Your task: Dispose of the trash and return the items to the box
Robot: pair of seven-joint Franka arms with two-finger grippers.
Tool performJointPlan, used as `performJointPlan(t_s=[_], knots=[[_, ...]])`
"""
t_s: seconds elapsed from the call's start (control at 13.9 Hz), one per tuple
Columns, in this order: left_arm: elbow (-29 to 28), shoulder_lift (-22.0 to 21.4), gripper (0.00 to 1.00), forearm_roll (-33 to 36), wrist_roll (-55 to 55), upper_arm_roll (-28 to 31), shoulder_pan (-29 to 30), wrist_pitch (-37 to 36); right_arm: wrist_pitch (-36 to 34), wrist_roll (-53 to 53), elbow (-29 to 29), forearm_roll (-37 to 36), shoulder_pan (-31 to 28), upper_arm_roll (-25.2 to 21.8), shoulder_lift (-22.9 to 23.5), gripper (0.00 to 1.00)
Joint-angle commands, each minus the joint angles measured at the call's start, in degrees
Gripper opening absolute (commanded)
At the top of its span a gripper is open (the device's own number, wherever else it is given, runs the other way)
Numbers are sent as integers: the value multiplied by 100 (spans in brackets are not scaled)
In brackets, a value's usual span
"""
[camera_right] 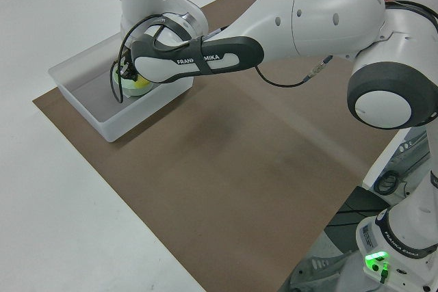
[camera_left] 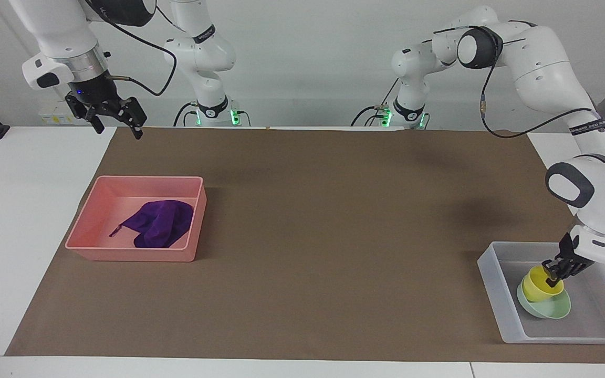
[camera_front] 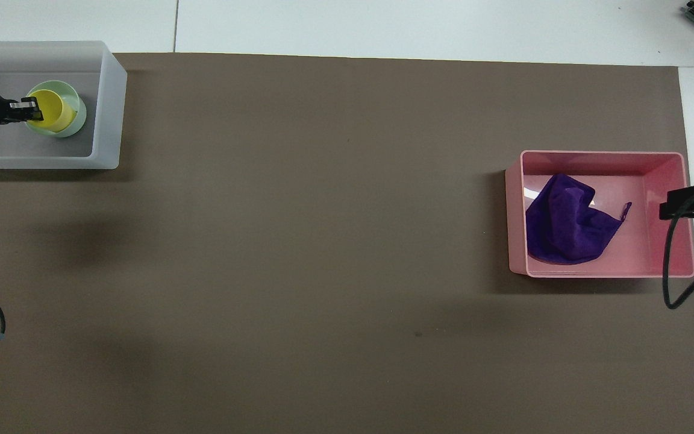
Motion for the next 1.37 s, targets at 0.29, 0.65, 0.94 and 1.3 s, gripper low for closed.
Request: performJointPlan(t_s=[0.29,0.65,0.94,1.3], knots=[[5,-365,100,-6,260,15,-21,-297,-395,-10,182,193,-10,47,-28,100],[-1381,-1981,100,-24,542,15,-495,-341,-370,69,157,194,-10,56,-1,100],[-2060,-3001,100,-24,446,23,-996,-937,-334,78,96,203,-10,56,-27,100],[-1975,-3645,100,-15,15,32,-1349,-2060,-334,86,25,203,-10,47,-63,100]])
